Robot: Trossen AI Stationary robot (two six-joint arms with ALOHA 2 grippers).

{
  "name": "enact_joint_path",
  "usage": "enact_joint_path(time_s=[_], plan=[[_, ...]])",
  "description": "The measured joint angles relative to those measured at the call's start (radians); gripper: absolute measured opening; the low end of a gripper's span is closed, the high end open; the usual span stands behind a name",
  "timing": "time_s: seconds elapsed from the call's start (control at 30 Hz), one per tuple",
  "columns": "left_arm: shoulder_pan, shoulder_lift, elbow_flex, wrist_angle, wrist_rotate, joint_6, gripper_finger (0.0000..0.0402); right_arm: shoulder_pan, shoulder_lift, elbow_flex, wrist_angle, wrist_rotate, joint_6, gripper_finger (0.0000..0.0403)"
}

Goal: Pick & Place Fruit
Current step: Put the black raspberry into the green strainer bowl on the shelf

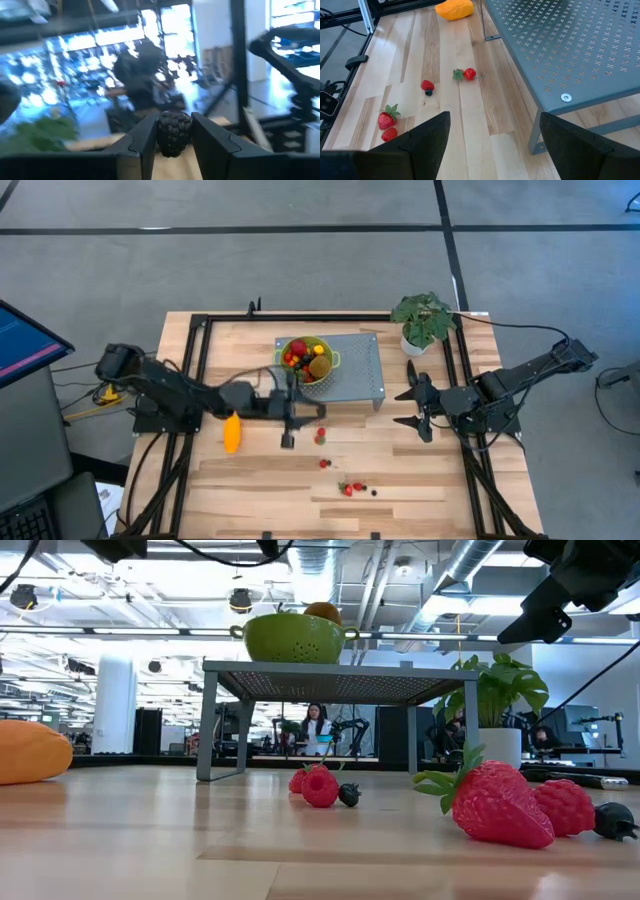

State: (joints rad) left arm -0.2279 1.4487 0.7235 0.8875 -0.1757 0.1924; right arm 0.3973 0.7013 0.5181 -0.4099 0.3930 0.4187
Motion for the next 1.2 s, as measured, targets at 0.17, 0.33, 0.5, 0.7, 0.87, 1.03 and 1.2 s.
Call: enact_joint_path(time_s=[0.17, 0.33, 0.5, 0.7, 0.87, 1.03, 1.2], plan=[[0.095, -0.086, 0.000, -0.074, 0.000, 0.016, 0.0108, 0.000, 0.000, 0.000, 0.000, 0.000, 0.000, 0.0302], [0.188, -0.124, 0.000, -0.174, 0.000, 0.016, 0.0108, 0.000, 0.000, 0.000, 0.000, 0.000, 0.000, 0.0302], [0.267, -0.128, 0.000, -0.243, -0.009, 0.014, 0.0108, 0.000, 0.000, 0.000, 0.000, 0.000, 0.000, 0.0302], [0.342, -0.128, 0.000, -0.296, -0.010, 0.013, 0.0108, 0.000, 0.000, 0.000, 0.000, 0.000, 0.000, 0.0302], [0.379, -0.128, 0.000, -0.321, -0.011, 0.013, 0.0108, 0.000, 0.000, 0.000, 0.000, 0.000, 0.000, 0.0302], [0.400, -0.128, 0.000, -0.358, -0.016, 0.013, 0.0108, 0.000, 0.000, 0.000, 0.000, 0.000, 0.000, 0.0302], [0.403, -0.128, 0.000, -0.364, -0.016, 0.013, 0.0109, 0.000, 0.000, 0.000, 0.000, 0.000, 0.000, 0.0302]])
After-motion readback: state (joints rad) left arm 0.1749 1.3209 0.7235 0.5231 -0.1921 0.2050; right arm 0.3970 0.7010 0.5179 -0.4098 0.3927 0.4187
